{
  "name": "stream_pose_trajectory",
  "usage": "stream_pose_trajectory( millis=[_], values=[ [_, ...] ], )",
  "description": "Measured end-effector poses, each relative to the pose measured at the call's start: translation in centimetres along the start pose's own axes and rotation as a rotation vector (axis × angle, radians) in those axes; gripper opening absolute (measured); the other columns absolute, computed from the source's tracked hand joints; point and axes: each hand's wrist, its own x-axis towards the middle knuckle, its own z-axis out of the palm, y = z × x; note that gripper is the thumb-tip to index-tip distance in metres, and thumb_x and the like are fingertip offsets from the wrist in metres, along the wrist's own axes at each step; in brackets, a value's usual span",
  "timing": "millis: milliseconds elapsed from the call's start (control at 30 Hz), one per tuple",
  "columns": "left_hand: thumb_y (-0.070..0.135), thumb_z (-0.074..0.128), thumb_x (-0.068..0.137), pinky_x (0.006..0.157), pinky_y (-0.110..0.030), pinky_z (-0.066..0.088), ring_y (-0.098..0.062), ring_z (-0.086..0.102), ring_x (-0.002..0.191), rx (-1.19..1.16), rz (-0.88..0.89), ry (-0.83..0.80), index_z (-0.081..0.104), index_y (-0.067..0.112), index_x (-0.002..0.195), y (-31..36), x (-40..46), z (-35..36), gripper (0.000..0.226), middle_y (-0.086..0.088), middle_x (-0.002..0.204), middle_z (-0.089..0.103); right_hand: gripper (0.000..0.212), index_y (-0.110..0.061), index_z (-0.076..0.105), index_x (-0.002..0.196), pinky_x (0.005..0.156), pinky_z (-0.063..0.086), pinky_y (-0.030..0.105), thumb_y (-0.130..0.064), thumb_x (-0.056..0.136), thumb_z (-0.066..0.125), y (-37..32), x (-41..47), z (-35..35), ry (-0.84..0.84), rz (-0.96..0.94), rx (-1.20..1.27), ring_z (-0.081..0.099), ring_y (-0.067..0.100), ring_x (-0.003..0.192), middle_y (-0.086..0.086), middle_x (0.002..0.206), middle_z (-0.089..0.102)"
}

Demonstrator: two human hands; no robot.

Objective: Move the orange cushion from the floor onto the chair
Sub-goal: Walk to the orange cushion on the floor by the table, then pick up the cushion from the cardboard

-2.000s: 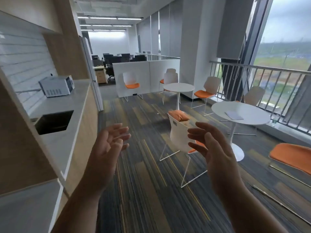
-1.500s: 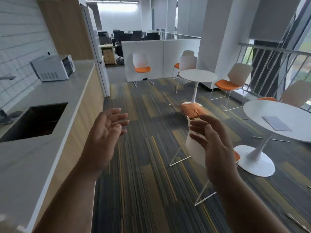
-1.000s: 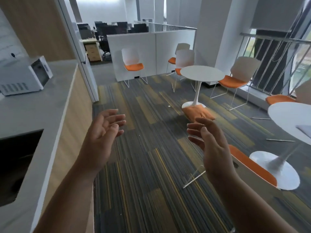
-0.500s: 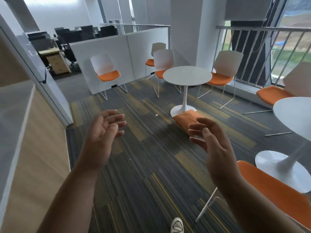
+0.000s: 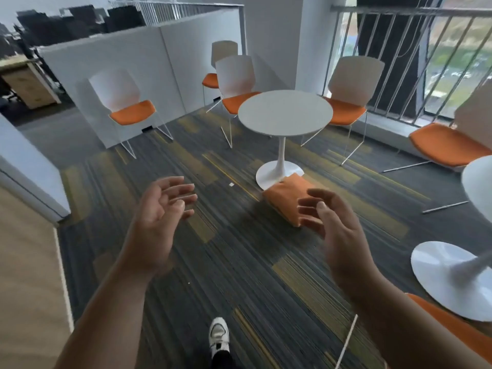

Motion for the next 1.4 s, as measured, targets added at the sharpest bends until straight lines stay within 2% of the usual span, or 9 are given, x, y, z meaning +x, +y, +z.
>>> stream_pose_trajectory(
  millis=[133,233,433,600,867,1100,1267,1333,1400],
  values=[
    [0.015,0.045,0.089,0.093,-0.043,0.054,-0.024,0.065,0.113,-0.030,-0.002,-0.067,0.054,0.023,0.119,-3.7,11.7,1.0,0.032,-0.006,0.118,0.065,0.028,-0.011,0.059,0.114,0.095,0.050,0.051,-0.010,0.100,0.036,2.6,9.4,1.4,0.121,-0.018,-0.018,0.064,0.031,0.104,0.014,0.109,0.066],
    [0.015,0.044,0.092,0.093,-0.040,0.054,-0.021,0.065,0.113,-0.016,0.008,-0.178,0.051,0.017,0.125,-6.2,20.7,2.0,0.034,-0.008,0.122,0.064,0.028,-0.011,0.059,0.116,0.093,0.051,0.050,-0.011,0.100,0.036,4.2,16.6,3.0,0.214,-0.036,-0.031,0.065,0.030,0.102,0.012,0.107,0.068],
    [0.002,0.039,0.100,0.096,-0.045,0.054,-0.021,0.066,0.112,0.009,-0.074,-0.389,0.051,0.014,0.126,-9.6,37.7,7.7,0.031,-0.008,0.121,0.064,0.027,-0.016,0.060,0.111,0.087,0.054,0.038,-0.010,0.100,0.036,4.9,28.8,4.8,0.401,-0.027,-0.015,0.065,0.025,0.101,0.010,0.107,0.067],
    [0.005,0.041,0.100,0.094,-0.041,0.055,-0.019,0.067,0.110,0.016,-0.151,-0.579,0.050,0.013,0.128,-12.2,47.4,17.2,0.030,-0.007,0.121,0.064,0.027,-0.016,0.059,0.110,0.080,0.054,0.029,-0.007,0.099,0.036,6.5,36.1,1.9,0.551,0.029,0.001,0.066,0.017,0.092,0.009,0.103,0.066],
    [0.004,0.044,0.099,0.086,-0.034,0.058,-0.018,0.067,0.106,0.104,-0.271,-0.689,0.052,0.015,0.125,-23.4,60.2,32.5,0.030,-0.005,0.119,0.064,0.028,-0.013,0.059,0.113,0.085,0.053,0.035,-0.006,0.099,0.036,14.6,53.0,-8.7,0.695,0.134,-0.033,0.065,0.017,0.095,0.008,0.104,0.066],
    [0.000,0.042,0.097,0.096,-0.038,0.053,-0.024,0.063,0.114,0.306,-0.447,-0.627,0.056,0.028,0.112,-44.9,68.3,44.2,0.034,-0.009,0.120,0.064,0.027,-0.012,0.057,0.117,0.081,0.052,0.030,-0.010,0.098,0.038,33.9,67.7,-17.1,0.759,0.407,-0.054,0.062,0.011,0.090,0.003,0.101,0.064],
    [0.006,0.045,0.097,0.097,-0.016,0.045,0.005,0.059,0.105,0.515,-0.412,-0.713,0.055,0.019,0.123,-65.5,71.0,50.3,0.031,0.002,0.120,0.063,0.022,-0.025,0.055,0.115,0.085,0.048,0.022,-0.021,0.097,0.042,55.0,72.4,-21.5,0.845,0.593,-0.094,0.060,0.008,0.102,-0.005,0.108,0.063],
    [0.015,0.047,0.099,0.098,-0.019,0.042,0.002,0.057,0.105,0.616,-0.370,-0.742,0.052,0.018,0.129,-73.4,72.2,52.3,0.031,0.003,0.122,0.060,0.031,-0.020,0.049,0.126,0.078,0.040,0.011,-0.029,0.096,0.045,62.9,73.4,-23.1,0.827,0.694,-0.179,0.055,0.004,0.099,-0.009,0.111,0.058],
    [0.026,0.047,0.099,0.098,-0.025,0.037,-0.009,0.053,0.114,0.725,-0.343,-0.764,0.046,0.015,0.138,-80.7,73.5,53.8,0.040,-0.001,0.131,0.056,0.052,-0.012,0.039,0.139,0.084,0.035,0.017,-0.038,0.095,0.047,70.1,74.4,-24.9,0.785,0.807,-0.267,0.050,0.010,0.105,0.001,0.126,0.052]
  ],
)
